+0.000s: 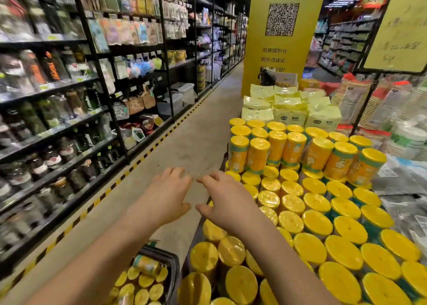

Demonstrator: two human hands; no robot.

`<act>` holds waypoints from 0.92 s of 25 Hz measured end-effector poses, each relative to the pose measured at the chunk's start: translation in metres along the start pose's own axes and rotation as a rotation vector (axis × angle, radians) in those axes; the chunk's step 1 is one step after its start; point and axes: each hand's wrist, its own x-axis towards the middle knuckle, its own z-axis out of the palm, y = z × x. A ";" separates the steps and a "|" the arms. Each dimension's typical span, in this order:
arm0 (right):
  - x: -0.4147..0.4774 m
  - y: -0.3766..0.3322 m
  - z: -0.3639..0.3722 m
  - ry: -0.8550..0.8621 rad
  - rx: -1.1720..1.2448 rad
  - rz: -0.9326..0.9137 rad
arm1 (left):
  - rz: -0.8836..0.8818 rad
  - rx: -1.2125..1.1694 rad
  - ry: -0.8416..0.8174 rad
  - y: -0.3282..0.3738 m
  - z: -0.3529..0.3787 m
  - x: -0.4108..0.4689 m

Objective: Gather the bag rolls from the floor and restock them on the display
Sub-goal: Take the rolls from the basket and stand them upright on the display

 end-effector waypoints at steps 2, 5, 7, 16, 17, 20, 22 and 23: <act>0.012 -0.031 0.014 -0.046 0.000 -0.008 | 0.001 -0.007 -0.005 -0.031 0.011 -0.014; 0.047 -0.081 0.043 -0.105 -0.007 -0.016 | -0.012 -0.021 -0.021 -0.093 0.029 -0.024; 0.076 -0.116 0.070 -0.141 -0.003 -0.013 | -0.016 -0.032 -0.024 -0.146 0.044 -0.028; 0.176 -0.257 0.233 -0.439 -0.027 0.207 | -0.018 -0.137 -0.274 -0.387 0.165 -0.046; 0.177 -0.258 0.249 -0.471 -0.026 0.233 | -0.009 -0.147 -0.298 -0.399 0.180 -0.045; 0.172 -0.249 0.299 -0.551 -0.016 0.287 | 0.010 -0.171 -0.393 -0.416 0.231 -0.047; 0.164 -0.239 0.338 -0.589 0.010 0.316 | 0.014 -0.203 -0.454 -0.418 0.272 -0.052; 0.160 -0.234 0.358 -0.601 0.022 0.326 | 0.019 -0.213 -0.477 -0.418 0.293 -0.055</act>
